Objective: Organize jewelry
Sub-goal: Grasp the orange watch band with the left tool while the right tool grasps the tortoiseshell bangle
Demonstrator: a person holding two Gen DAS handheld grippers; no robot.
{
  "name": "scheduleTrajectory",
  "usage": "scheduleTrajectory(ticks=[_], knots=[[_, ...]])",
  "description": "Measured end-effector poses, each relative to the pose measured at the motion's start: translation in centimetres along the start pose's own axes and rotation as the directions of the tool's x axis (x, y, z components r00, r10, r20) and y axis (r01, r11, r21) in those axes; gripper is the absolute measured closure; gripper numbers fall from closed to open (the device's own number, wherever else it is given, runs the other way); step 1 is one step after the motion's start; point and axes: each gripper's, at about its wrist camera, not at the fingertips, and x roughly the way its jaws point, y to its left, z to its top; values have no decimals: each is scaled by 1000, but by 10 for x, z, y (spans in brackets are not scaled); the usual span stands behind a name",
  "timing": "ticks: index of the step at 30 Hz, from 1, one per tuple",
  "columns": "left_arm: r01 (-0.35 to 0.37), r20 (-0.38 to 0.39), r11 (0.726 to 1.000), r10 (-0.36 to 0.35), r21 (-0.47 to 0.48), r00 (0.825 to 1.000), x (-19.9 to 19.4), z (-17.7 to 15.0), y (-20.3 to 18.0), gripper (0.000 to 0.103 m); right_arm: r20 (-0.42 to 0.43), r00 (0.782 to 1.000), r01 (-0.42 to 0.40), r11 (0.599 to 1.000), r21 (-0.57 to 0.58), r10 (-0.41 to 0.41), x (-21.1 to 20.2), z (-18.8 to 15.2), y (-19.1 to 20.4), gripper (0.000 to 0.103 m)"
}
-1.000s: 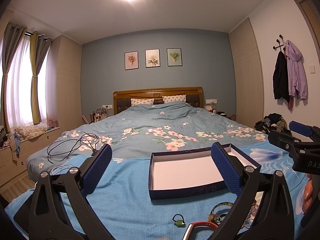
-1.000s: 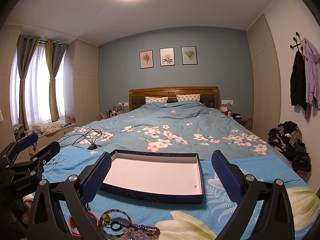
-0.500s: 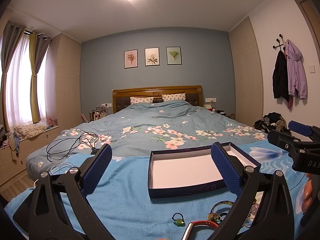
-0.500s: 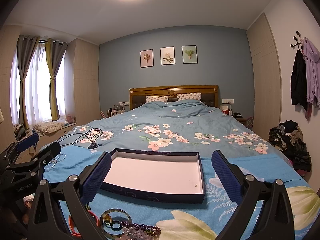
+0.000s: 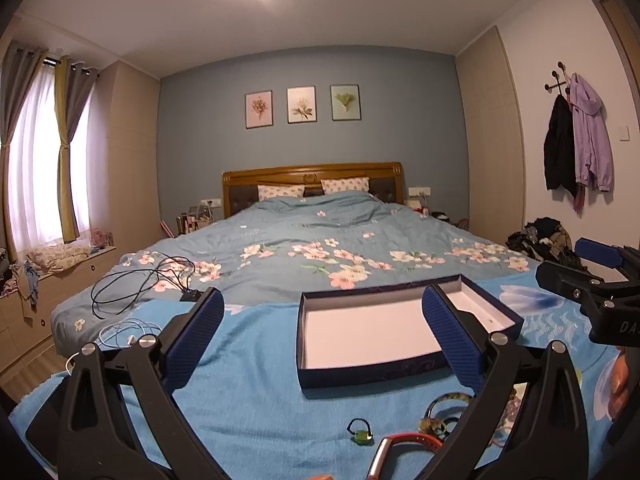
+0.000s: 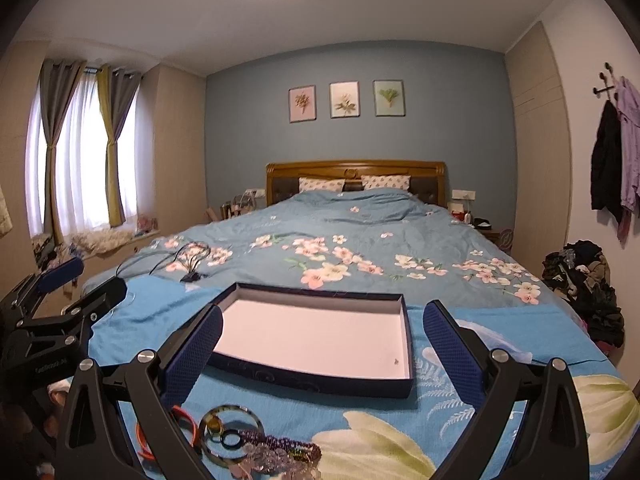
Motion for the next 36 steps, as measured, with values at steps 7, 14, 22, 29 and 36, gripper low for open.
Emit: scheduleTrajectory(ticks=[7, 14, 22, 29, 36], knots=[[82, -135, 996, -76, 35, 988, 16, -15, 6, 6, -182, 976, -134, 989, -64, 121, 21, -13, 12, 15], [224, -277, 972, -196, 70, 941, 27, -36, 4, 6, -376, 906, -250, 963, -101, 196, 55, -33, 34, 55], [361, -439, 928, -290, 87, 850, 38, -62, -13, 14, -530, 807, -323, 946, -24, 261, 89, -51, 35, 69], [399, -577, 916, -348, -42, 739, 53, -81, 1, 54, -577, 763, -346, 938, 19, 293, 103, -58, 33, 71], [430, -639, 898, -384, -91, 667, 54, -90, 8, 81, -580, 742, -376, 925, 54, 336, 103, -58, 31, 96]])
